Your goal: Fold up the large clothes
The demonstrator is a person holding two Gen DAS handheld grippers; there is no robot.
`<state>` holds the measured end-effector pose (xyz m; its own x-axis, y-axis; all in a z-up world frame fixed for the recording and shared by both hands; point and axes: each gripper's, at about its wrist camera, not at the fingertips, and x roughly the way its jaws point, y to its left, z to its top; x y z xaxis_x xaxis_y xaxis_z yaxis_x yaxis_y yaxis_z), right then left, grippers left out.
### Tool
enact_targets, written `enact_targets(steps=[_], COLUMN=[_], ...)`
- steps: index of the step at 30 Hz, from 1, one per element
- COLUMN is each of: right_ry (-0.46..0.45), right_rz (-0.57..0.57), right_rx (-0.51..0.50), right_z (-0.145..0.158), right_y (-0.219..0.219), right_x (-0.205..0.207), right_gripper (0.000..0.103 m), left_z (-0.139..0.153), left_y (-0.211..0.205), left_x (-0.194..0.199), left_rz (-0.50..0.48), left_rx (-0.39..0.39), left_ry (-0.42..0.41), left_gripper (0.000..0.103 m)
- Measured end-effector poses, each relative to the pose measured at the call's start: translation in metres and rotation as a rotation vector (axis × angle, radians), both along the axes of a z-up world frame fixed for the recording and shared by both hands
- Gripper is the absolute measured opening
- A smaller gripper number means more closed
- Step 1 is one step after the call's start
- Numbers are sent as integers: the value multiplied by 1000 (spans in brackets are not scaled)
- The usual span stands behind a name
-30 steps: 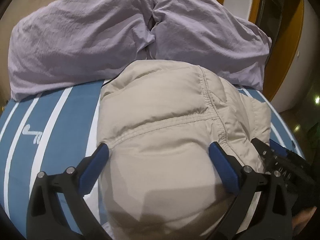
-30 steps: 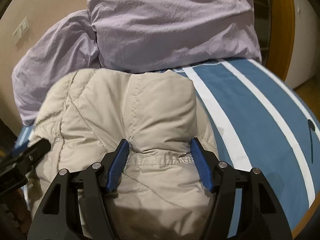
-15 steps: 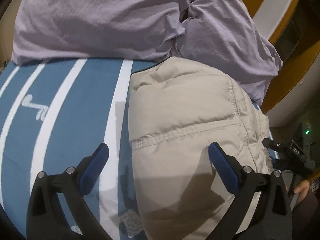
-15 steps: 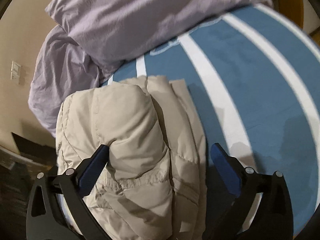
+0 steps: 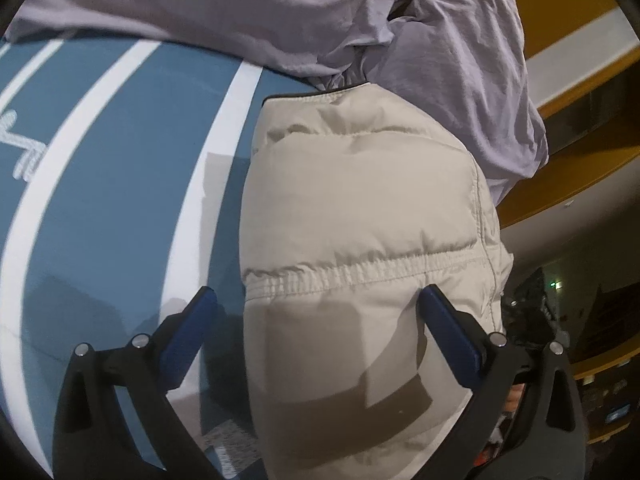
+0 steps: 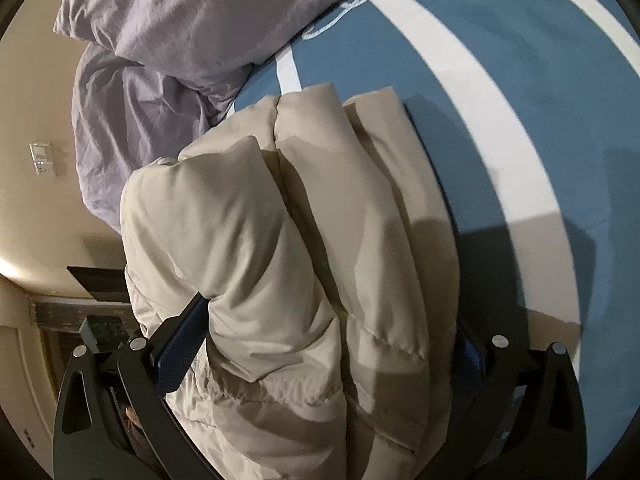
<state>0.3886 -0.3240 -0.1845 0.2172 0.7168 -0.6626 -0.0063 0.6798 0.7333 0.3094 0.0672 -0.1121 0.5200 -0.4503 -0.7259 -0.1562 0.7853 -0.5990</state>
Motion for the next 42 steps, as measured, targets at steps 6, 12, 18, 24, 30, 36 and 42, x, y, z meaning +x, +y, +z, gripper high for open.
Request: enact_targets(steps=[6,12,18,24,30,36,42], right_ry=[5,-16,-59,-88,-96,-104,-105], right_rz=[20,33,25,29,55,89,68], right_rx=[47,80,170,202,220,227,190], right_z=[-4,-5,-1,8,19,24,18], right_y=[1,1,1,25,66,104,117], right_x=[3,0,-4,6,26,39,39], right_gripper=[102,100,70,60,59,58,64], left_z=[-13,-21,-9,6,24,36,22], left_y=[3,1,8,26,60,95,109], left_x=[12,16,15,24,35,44,45], left_rz=[-3,3,-16,2,47,92,124], left_rx=[-125,-201,-220,-199,-153,-106,-52], left_ry=[25,30,4,-17,-33,-47,-33], left_gripper=[101,99,76,69,69,69,73])
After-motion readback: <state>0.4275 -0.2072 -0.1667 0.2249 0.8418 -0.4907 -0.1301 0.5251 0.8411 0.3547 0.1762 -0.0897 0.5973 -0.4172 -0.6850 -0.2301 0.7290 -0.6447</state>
